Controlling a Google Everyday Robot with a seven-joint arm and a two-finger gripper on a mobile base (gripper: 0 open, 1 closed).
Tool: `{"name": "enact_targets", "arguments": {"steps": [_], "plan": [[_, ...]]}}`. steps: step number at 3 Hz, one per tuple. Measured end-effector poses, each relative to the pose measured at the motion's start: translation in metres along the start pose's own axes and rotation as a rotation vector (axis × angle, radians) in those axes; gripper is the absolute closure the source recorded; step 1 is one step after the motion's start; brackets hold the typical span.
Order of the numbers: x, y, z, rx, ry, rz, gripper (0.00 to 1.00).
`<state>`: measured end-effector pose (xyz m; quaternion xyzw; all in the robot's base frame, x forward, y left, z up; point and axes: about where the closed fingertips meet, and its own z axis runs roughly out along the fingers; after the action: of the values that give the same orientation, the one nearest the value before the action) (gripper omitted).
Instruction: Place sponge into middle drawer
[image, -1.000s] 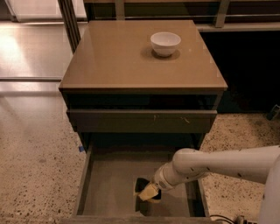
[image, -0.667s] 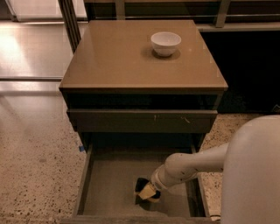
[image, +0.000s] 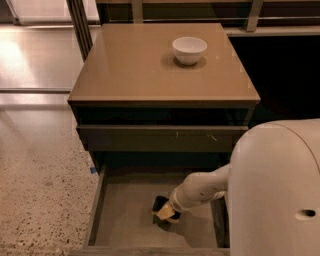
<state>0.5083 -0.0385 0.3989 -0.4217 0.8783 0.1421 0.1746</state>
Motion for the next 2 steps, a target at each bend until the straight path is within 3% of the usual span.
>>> {"name": "enact_targets", "arguments": {"steps": [2], "plan": [[0.008,0.009,0.053,-0.111,0.032,0.129,1.00]]}}
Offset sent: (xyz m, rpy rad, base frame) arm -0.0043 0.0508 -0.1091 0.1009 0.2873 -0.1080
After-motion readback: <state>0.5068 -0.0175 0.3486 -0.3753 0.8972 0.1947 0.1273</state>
